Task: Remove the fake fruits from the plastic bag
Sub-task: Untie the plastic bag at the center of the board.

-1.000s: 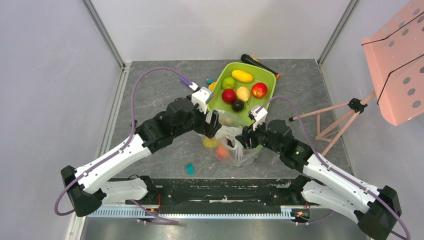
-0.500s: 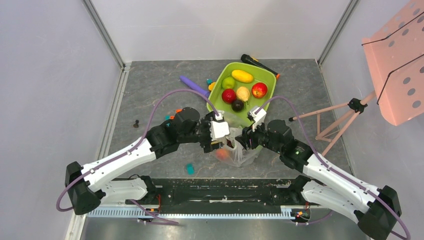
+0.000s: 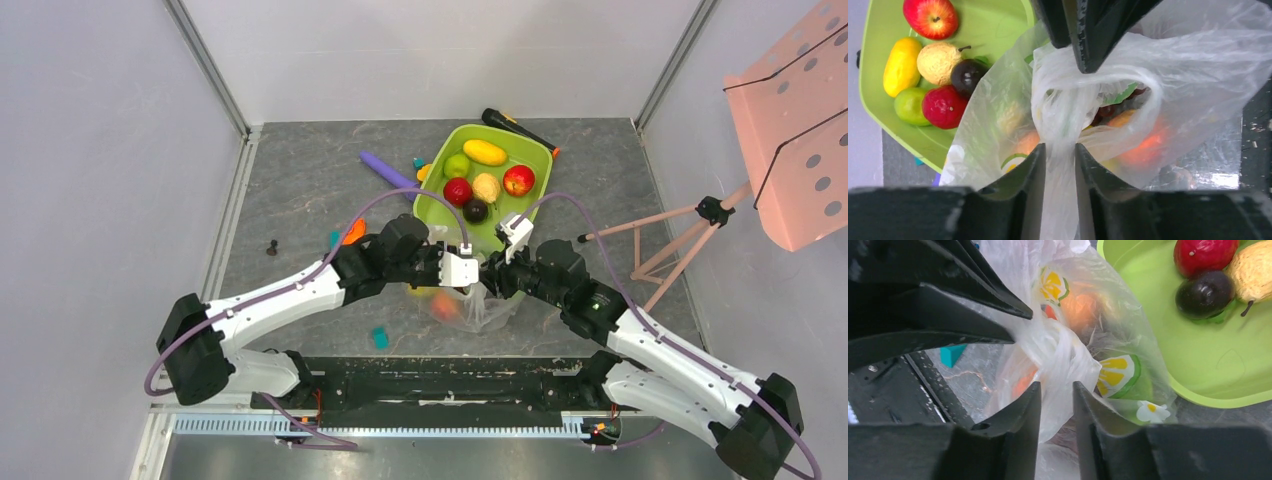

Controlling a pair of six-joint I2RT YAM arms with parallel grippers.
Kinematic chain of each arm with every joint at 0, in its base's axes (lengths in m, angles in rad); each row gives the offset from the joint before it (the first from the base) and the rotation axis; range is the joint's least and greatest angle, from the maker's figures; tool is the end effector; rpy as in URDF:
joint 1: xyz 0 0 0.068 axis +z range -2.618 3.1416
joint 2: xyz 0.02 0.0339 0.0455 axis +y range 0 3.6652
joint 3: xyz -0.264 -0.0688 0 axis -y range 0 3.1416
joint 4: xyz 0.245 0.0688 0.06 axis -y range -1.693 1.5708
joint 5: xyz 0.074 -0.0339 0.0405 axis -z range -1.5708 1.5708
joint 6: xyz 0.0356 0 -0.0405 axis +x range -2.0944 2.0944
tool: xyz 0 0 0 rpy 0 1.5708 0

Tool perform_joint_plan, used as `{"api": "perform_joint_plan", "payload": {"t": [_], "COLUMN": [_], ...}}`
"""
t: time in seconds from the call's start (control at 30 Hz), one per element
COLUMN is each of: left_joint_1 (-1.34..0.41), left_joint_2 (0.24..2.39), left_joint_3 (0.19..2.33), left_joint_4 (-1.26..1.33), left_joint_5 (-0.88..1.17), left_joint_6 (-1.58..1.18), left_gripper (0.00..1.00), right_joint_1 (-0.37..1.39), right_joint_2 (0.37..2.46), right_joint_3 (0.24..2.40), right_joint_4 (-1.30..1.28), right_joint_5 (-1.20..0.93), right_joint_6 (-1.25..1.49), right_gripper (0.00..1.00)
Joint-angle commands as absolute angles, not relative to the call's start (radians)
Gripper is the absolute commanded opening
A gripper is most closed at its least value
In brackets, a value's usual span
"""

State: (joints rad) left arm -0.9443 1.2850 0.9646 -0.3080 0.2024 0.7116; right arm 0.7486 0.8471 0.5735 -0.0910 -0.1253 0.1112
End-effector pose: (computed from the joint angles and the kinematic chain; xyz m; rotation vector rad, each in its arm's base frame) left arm 0.1613 -0.2351 0.2826 1.7002 1.4065 -0.3526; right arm 0.1431 0.1390 0.2639 -0.7065 1.8665 0.6860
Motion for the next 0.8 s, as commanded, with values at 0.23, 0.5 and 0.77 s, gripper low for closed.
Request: {"api": "perform_joint_plan", "payload": {"t": [0.23, 0.5, 0.77], "left_joint_1": [-0.946, -0.947, -0.947], "left_joint_2": [1.312, 1.213, 1.217], "left_joint_3": [1.063, 0.987, 0.982], "left_joint_4": [-0.352, -0.27, -0.247], "left_joint_5": [0.04, 0.065, 0.103], "left_joint_6": [0.716, 0.696, 0.693], "left_gripper": [0.02, 0.02, 0.02], "right_joint_1": [0.739, 0.727, 0.727], "right_joint_2": [0.759, 0.705, 0.841], "right_joint_3": [0.547, 0.548, 0.544], "right_joint_4": [-0.07, -0.06, 0.046], "right_joint_5": [-0.035, 0.004, -0.14], "right_joint_6": [0.164, 0.256, 0.371], "right_gripper": [0.0, 0.47, 0.83]}}
